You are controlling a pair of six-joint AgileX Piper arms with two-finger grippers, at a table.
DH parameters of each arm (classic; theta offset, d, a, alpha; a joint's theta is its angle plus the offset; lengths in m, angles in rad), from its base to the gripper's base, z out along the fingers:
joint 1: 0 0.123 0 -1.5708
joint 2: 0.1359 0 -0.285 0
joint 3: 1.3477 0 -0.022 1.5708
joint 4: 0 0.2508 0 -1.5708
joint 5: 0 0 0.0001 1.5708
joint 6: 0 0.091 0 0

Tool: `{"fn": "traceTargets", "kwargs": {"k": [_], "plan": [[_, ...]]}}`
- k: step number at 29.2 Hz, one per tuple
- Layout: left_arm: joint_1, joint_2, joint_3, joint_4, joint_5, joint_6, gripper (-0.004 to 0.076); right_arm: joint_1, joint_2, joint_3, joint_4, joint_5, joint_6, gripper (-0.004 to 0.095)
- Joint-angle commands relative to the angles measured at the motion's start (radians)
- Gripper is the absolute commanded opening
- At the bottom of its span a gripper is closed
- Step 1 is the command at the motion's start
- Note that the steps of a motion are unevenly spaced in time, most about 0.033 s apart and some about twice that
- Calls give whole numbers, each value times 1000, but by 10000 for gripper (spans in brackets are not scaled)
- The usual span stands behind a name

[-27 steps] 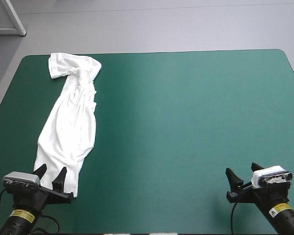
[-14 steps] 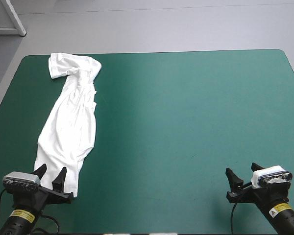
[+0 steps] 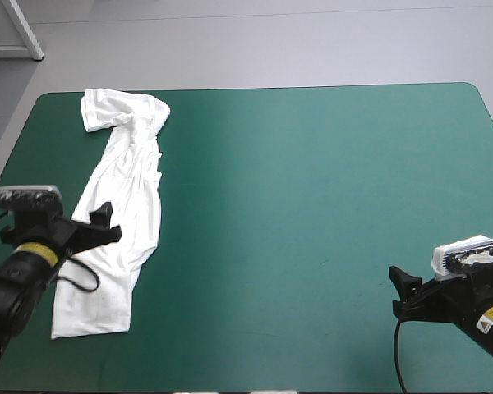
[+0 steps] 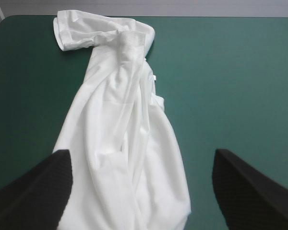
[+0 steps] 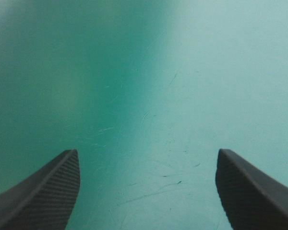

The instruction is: Fold the cloth

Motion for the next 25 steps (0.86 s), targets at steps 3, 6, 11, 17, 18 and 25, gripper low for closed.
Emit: {"fn": "traceTargets", "kwargs": {"k": [3, 6, 11, 17, 18, 25], "plan": [[57, 371, -216, -36, -131, -35, 571, -6, 33, -103, -5, 19, 3, 737], [110, 549, -310, -112, -137, 7, 571, -6, 33, -115, -1, 53, 3, 737], [126, 822, -486, -142, -116, 63, 571, -6, 33, -115, -1, 47, 3, 737], [126, 1121, -740, -142, -36, 63, 571, -6, 33, -115, -1, 47, 3, 737], [126, 1157, -773, -142, -18, 63, 571, -6, 33, -115, -1, 47, 3, 737], [124, 1343, -972, -234, 112, 190, 426, -6, 33, -115, 2, 43, 12, 737]]}}
